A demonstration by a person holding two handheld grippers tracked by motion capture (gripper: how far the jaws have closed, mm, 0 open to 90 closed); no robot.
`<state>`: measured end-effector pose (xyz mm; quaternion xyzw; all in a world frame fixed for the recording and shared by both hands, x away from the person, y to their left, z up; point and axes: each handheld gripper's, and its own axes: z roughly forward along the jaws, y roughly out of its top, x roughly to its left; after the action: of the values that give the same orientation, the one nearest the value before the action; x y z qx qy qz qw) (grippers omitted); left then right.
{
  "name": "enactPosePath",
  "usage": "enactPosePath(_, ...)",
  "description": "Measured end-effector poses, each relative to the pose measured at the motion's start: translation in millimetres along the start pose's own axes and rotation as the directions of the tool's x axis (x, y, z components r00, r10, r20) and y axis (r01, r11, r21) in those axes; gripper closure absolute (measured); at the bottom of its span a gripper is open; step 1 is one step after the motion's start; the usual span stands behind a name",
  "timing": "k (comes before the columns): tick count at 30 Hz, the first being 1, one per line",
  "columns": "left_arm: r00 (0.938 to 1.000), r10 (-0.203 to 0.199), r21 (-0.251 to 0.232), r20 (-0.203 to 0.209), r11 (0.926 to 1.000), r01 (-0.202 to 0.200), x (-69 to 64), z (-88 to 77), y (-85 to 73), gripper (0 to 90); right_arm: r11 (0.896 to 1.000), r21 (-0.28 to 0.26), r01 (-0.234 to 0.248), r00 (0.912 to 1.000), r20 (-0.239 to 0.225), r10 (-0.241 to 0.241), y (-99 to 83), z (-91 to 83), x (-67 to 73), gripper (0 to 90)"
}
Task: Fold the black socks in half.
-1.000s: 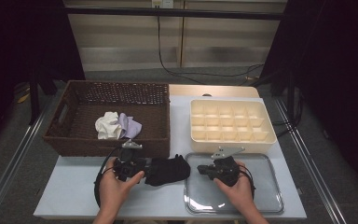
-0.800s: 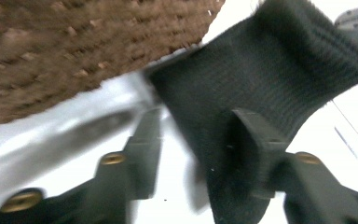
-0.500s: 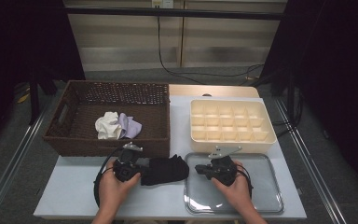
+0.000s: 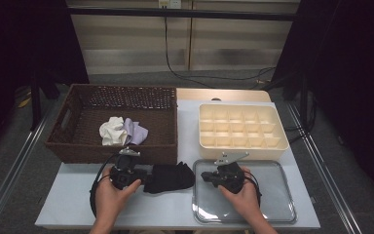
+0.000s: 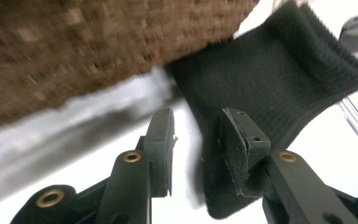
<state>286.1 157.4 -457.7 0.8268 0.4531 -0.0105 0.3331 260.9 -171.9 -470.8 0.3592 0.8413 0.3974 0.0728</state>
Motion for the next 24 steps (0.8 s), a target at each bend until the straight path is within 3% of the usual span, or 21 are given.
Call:
enactPosePath(4, 1.0000, 0.004, 0.016, 0.008, 0.9999, -0.005, 0.2, 4.1, -3.5, 67.7, 1.000, -0.009, 0.004, 1.0000, 0.001, -0.004, 1.7, -1.0, 0.9, 87.5)
enactPosePath(10, 0.9988, -0.008, 0.030, 0.049, 0.9995, 0.006, 1.2, 7.6, -3.2, 86.0, 1.000, -0.015, 0.009, 0.9999, -0.008, -0.009, 9.2, 2.4, 3.2, 87.5)
enactPosePath(15, 0.9979, -0.015, 0.035, 0.063, 0.9993, 0.013, 2.1, 4.6, -1.1, 87.7, 1.000, -0.001, 0.012, 0.9998, -0.018, -0.012, 13.3, 13.6, 6.7, 87.5)
enactPosePath(20, 0.9948, -0.032, 0.005, 0.097, 0.9995, 0.032, -0.2, -7.1, 5.7, 87.4, 1.000, 0.014, 0.019, 0.9992, -0.035, -0.018, 10.1, 20.9, 9.6, 87.4)
enactPosePath(24, 0.9951, -0.003, 0.013, 0.098, 0.9999, 0.002, -3.9, -15.1, 14.2, 87.1, 1.000, 0.022, 0.019, 0.9989, -0.042, -0.018, 10.5, 19.6, 10.9, 87.1)
